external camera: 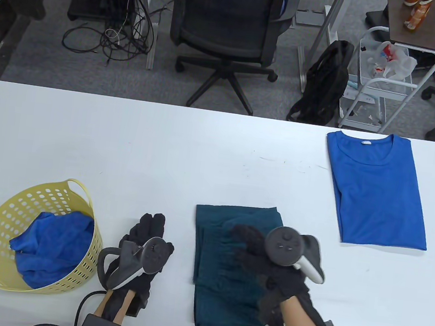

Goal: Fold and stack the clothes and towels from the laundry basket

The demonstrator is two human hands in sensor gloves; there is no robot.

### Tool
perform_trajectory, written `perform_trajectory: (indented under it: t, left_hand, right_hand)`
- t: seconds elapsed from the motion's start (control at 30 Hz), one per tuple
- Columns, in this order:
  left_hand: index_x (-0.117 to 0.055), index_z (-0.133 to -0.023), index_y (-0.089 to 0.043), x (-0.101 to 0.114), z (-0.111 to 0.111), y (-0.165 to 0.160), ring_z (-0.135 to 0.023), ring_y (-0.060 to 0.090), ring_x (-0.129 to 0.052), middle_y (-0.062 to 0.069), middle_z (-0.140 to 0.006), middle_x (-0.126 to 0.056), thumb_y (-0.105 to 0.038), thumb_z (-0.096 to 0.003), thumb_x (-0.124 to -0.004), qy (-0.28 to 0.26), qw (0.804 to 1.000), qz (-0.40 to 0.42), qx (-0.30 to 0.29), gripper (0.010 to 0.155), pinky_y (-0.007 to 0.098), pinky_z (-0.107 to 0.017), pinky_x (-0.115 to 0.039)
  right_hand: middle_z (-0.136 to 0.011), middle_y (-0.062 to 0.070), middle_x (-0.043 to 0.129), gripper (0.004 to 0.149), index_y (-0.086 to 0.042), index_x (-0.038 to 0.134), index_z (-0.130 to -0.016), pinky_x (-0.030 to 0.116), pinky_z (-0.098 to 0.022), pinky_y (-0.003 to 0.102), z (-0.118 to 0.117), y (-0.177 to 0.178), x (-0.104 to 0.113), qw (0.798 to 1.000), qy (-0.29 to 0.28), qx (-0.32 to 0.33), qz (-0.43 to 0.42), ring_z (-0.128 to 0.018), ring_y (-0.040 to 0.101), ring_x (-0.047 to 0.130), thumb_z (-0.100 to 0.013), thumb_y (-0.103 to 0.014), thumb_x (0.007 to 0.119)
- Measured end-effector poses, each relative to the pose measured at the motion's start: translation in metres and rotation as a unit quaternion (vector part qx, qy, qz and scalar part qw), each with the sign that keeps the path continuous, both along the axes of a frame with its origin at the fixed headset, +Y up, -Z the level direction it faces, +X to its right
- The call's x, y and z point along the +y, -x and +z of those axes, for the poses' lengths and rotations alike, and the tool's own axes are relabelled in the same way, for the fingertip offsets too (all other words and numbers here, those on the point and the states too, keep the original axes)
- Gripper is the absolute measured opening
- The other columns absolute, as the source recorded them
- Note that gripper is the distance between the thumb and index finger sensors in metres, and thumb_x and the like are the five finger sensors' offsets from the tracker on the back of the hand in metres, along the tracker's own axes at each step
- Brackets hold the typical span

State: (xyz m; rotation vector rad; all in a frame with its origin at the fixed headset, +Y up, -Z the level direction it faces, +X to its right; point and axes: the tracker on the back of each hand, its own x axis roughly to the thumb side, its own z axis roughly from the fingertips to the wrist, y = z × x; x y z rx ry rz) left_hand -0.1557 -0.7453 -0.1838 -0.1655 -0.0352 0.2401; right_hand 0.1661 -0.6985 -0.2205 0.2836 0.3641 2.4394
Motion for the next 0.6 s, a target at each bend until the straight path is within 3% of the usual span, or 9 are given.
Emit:
perform_trajectory:
  t: [0.03, 0.1, 0.2, 0.33, 0.4, 0.47, 0.6]
  left_hand:
    - [-0.034, -0.124, -0.01, 0.001, -0.007, -0.005, -0.105, 0.05, -0.071, 0.032, -0.125, -0.049, -0.058, -0.0597, -0.067, 0.032, 0.998, 0.051, 0.01, 0.087, 0.065, -0.071, -0.068]
    - [-0.031, -0.125, -0.006, -0.001, -0.022, -0.017, -0.105, 0.053, -0.067, 0.035, -0.124, -0.045, -0.061, -0.0591, -0.067, 0.089, 0.99, 0.11, 0.025, 0.093, 0.066, -0.071, -0.066]
    - [-0.023, -0.125, 0.001, -0.005, -0.055, -0.041, -0.105, 0.057, -0.062, 0.042, -0.123, -0.038, -0.067, -0.0542, -0.069, 0.179, 0.979, 0.093, 0.031, 0.108, 0.066, -0.072, -0.064]
    - [-0.019, -0.124, 0.004, -0.017, -0.092, -0.067, -0.104, 0.055, -0.066, 0.044, -0.123, -0.035, -0.067, -0.0461, -0.078, 0.228, 0.973, 0.016, 0.041, 0.12, 0.063, -0.072, -0.067]
    - [-0.016, -0.123, 0.006, -0.028, -0.102, -0.077, -0.099, 0.058, -0.054, 0.045, -0.122, -0.025, -0.064, -0.0454, -0.081, 0.28, 0.959, -0.004, 0.03, 0.123, 0.062, -0.073, -0.063]
    - [-0.015, -0.122, 0.007, -0.036, -0.109, -0.085, -0.093, 0.055, -0.056, 0.045, -0.118, -0.022, -0.063, -0.0415, -0.082, 0.269, 0.96, -0.074, 0.025, 0.126, 0.059, -0.072, -0.066]
    - [-0.014, -0.122, 0.006, -0.037, -0.112, -0.085, -0.09, 0.054, -0.056, 0.045, -0.118, -0.022, -0.059, -0.038, -0.085, 0.266, 0.962, -0.055, 0.035, 0.128, 0.058, -0.071, -0.067]
  right_hand:
    - [-0.115, 0.033, 0.054, 0.058, -0.005, 0.053, -0.116, 0.074, -0.058, 0.059, -0.008, -0.025, -0.006, 0.998, 0.004, -0.069, 0.002, -0.088, 0.05, 0.076, -0.066, -0.028, 0.069]
    - [-0.112, 0.038, 0.055, 0.065, 0.002, 0.049, -0.117, 0.071, -0.059, 0.064, -0.02, -0.046, -0.023, 0.99, 0.063, -0.129, 0.003, -0.088, 0.055, 0.073, -0.065, -0.032, 0.071]
    - [-0.113, 0.043, 0.045, 0.086, 0.009, 0.031, -0.119, 0.062, -0.063, 0.068, -0.039, -0.056, -0.052, 0.973, 0.174, -0.152, 0.007, -0.092, 0.062, 0.061, -0.066, -0.048, 0.068]
    - [-0.108, 0.044, 0.045, 0.097, 0.014, 0.031, -0.117, 0.057, -0.063, 0.071, -0.061, -0.053, -0.072, 0.961, 0.158, -0.224, 0.034, -0.082, 0.061, 0.06, -0.06, -0.054, 0.071]
    - [-0.104, 0.043, 0.048, 0.099, 0.014, 0.039, -0.116, 0.057, -0.061, 0.072, -0.07, -0.05, -0.075, 0.953, 0.167, -0.248, 0.044, -0.079, 0.058, 0.062, -0.056, -0.053, 0.078]
    - [-0.101, 0.038, 0.05, 0.098, 0.013, 0.04, -0.115, 0.058, -0.06, 0.071, -0.08, -0.046, -0.077, 0.949, 0.182, -0.245, 0.078, -0.078, 0.054, 0.063, -0.054, -0.052, 0.081]
    - [-0.091, 0.031, 0.063, 0.081, 0.007, 0.057, -0.106, 0.062, -0.057, 0.07, -0.092, -0.036, -0.081, 0.94, 0.142, -0.268, 0.158, -0.071, 0.048, 0.069, -0.049, -0.038, 0.092]
